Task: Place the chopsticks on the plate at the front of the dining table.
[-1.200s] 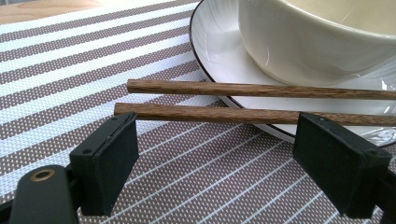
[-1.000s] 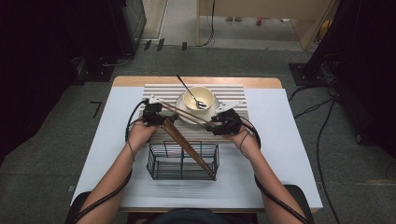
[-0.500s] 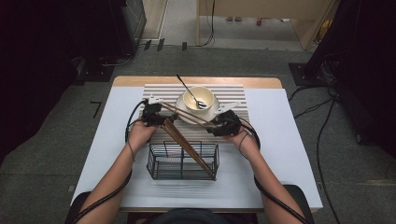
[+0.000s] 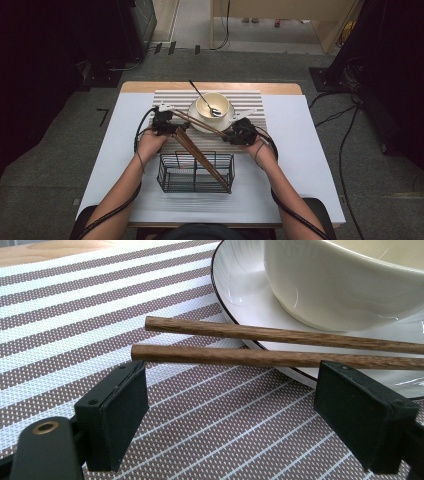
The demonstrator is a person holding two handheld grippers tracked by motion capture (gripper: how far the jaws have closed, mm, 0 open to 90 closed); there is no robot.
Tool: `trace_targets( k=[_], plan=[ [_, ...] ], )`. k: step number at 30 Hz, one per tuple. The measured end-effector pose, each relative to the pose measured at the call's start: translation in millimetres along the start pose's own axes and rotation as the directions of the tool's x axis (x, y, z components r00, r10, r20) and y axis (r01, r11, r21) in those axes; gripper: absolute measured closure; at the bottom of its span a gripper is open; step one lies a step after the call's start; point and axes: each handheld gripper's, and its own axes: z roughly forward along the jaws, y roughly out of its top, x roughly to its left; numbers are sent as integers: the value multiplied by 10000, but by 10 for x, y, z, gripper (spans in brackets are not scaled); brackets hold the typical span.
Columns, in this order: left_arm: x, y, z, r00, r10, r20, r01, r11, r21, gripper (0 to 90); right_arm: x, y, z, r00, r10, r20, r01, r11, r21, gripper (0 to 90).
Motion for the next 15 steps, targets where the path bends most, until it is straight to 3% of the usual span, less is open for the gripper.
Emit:
trace_targets(
  k=[7, 15],
  plan=[
    [-7, 0, 4, 10000, -5, -14, 5, 10000, -24, 148, 28, 15, 38, 9997, 182, -168, -182, 9998, 7, 805],
    [-39, -4, 19, 10000, 0, 79, 0, 10000, -35, 148, 23, 29, 62, 9992, 407, -50, -408, 9991, -100, 806]
  ],
)
